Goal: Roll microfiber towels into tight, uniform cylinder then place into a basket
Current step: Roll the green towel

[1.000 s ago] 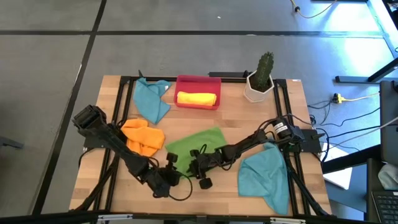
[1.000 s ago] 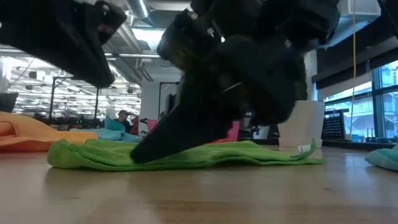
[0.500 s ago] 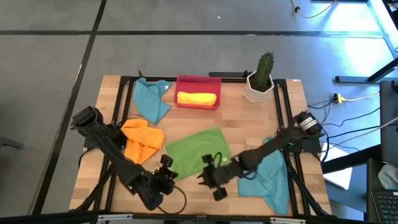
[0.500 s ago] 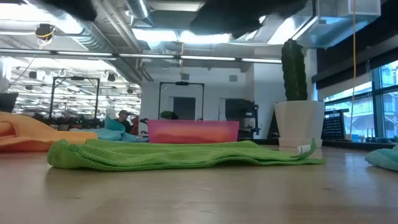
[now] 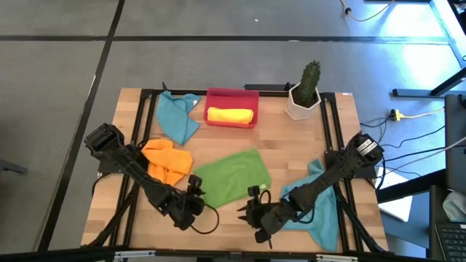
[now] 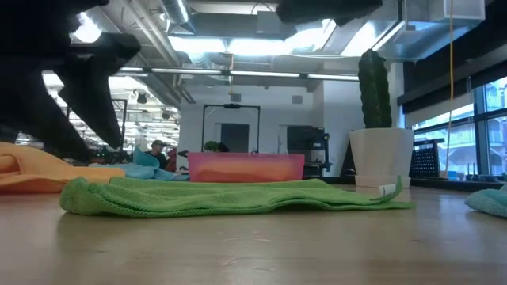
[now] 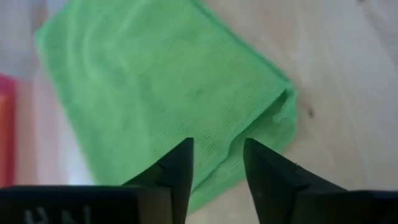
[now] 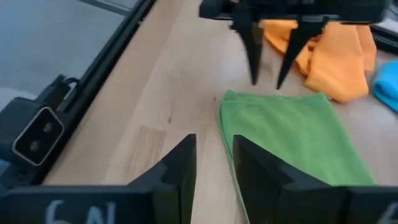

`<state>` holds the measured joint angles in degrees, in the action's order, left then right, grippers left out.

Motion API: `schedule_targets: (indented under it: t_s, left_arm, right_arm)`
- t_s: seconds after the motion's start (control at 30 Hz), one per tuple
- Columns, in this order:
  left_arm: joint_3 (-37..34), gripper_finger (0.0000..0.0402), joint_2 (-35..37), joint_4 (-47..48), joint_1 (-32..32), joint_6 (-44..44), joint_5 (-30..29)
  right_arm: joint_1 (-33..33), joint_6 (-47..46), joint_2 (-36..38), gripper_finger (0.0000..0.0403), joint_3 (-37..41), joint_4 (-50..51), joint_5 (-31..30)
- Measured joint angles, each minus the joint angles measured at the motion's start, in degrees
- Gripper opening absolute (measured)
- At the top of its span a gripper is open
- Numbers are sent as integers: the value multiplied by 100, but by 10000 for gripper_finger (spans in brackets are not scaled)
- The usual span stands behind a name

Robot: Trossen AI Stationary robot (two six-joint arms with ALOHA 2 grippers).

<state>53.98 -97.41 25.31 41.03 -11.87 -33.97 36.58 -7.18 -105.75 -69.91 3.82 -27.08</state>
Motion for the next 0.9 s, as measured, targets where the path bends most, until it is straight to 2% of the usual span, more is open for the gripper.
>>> schedule_targets:
  t_s: [0.37, 0.57, 0.9]
  left_arm:
    - [-270, 145, -143, -998, -52, 858, 184]
    - [-261, 145, -602, -1104, -48, 1112, 167]
    - [-59, 145, -608, -1266, -2, 1401, 198]
  right_arm:
    - [22, -615, 0, 108, 2, 207, -147]
    - [86, -812, -2, 108, 4, 209, -232]
    - [112, -929, -4, 108, 7, 307, -416]
